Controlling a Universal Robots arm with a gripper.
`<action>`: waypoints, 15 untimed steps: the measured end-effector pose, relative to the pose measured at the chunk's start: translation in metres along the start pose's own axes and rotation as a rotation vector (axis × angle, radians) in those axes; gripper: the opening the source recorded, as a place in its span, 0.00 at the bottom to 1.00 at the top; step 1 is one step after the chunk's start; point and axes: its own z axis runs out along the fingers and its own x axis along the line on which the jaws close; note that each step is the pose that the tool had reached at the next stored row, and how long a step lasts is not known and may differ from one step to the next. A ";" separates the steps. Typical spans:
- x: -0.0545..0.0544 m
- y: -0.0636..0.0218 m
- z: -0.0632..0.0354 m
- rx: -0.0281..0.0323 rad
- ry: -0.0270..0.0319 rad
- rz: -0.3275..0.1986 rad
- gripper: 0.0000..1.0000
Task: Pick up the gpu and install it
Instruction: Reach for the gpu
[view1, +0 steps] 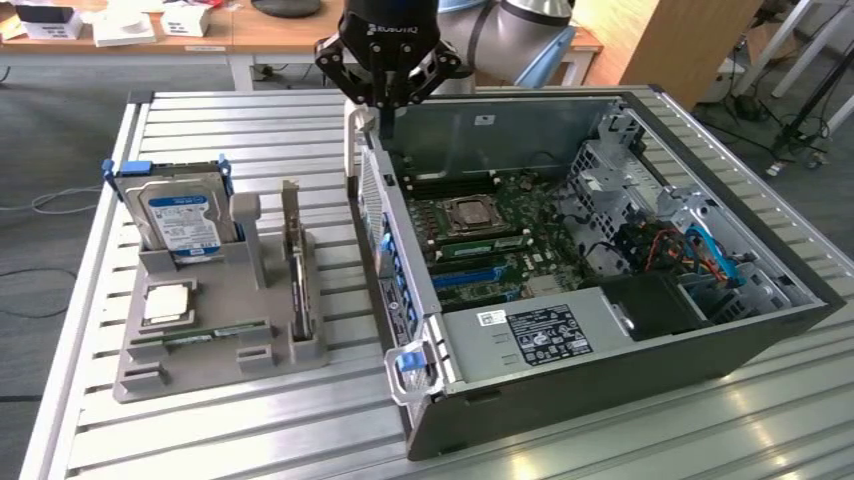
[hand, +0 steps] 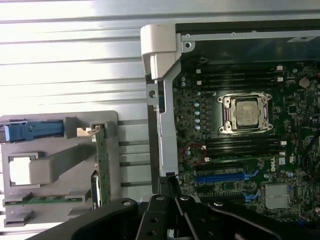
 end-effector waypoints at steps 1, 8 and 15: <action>0.002 -0.0001 0.0000 0.0000 0.0000 0.000 0.11; 0.014 -0.0011 -0.0003 0.0000 0.0000 0.000 0.11; 0.033 -0.0025 -0.0008 0.0000 0.0000 0.000 0.11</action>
